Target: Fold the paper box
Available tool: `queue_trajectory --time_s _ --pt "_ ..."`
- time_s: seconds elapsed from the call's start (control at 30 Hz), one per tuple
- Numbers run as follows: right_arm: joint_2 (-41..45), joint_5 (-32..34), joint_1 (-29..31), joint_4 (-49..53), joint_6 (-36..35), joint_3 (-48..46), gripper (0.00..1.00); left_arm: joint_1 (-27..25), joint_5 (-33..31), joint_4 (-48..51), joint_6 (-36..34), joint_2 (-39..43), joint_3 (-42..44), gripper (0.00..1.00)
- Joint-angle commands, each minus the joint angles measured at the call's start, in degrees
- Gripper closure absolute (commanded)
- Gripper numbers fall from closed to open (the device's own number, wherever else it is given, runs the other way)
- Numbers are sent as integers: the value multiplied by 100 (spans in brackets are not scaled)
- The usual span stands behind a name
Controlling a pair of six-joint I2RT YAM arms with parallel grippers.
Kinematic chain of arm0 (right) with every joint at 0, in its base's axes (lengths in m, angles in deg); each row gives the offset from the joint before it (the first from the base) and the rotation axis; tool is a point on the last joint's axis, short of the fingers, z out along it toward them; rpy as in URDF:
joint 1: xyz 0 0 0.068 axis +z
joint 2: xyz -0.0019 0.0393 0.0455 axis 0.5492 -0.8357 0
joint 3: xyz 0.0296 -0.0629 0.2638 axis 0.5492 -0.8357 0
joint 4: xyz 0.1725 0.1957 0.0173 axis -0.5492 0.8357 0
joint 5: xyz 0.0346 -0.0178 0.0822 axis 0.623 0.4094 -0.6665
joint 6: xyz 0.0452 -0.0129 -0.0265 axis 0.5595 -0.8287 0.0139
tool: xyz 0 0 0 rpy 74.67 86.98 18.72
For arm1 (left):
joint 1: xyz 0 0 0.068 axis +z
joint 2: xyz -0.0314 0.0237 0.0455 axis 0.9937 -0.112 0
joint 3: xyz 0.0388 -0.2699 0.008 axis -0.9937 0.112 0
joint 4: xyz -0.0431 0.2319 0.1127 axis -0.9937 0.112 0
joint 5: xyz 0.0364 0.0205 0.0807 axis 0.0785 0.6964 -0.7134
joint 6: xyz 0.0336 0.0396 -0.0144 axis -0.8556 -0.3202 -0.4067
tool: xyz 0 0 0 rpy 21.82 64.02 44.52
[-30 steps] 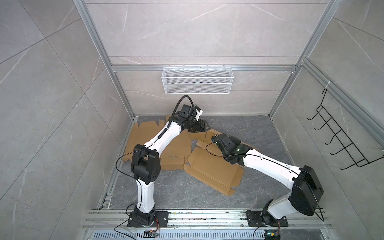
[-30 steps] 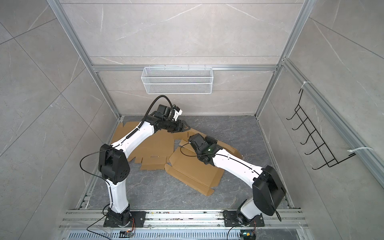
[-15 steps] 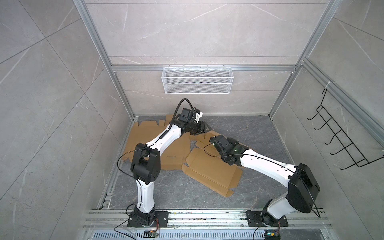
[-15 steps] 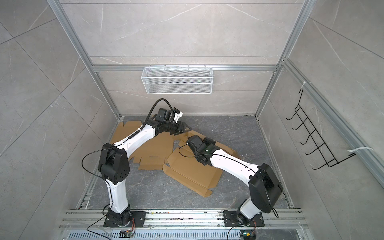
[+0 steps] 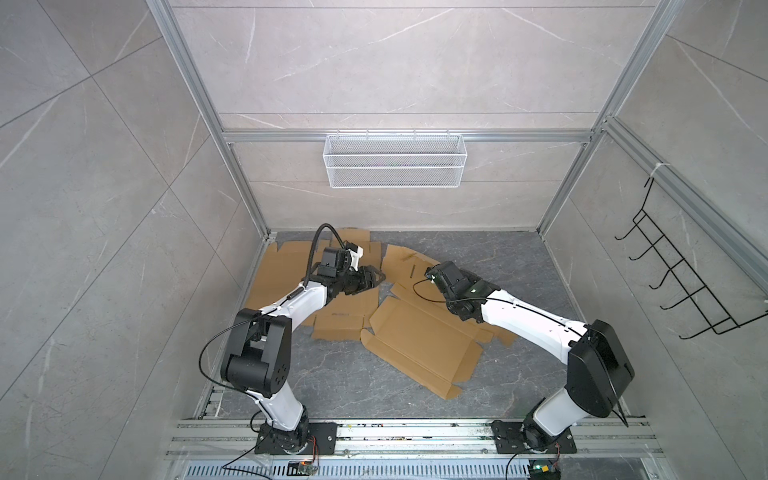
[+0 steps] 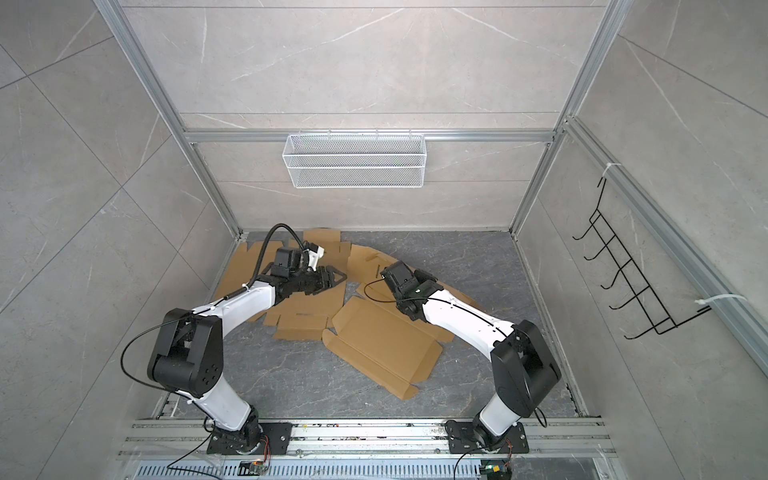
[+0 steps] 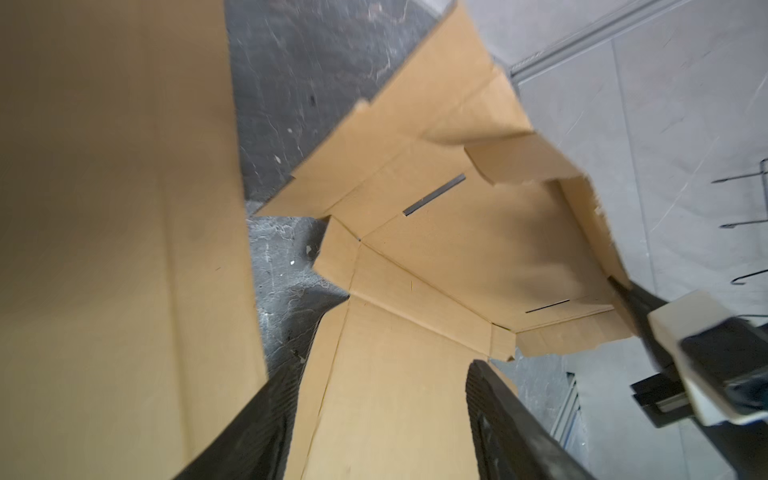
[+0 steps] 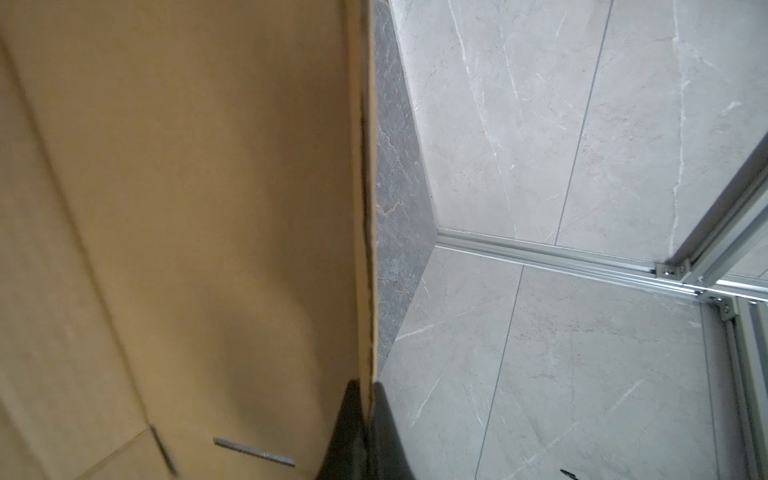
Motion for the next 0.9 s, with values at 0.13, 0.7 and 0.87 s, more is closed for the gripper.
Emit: queue_trajectory --time_s 0.13,0.7,0.87 --pt "-140 -226 18 139 173 171 100 -534 -304 -142 -884 -710 -440 26" --pt "11 -175 18 143 186 111 100 -649 -544 54 -591 -1561 -801 22" --pt "29 -176 20 169 202 112 100 -694 -162 -246 -414 -1486 -825 24"
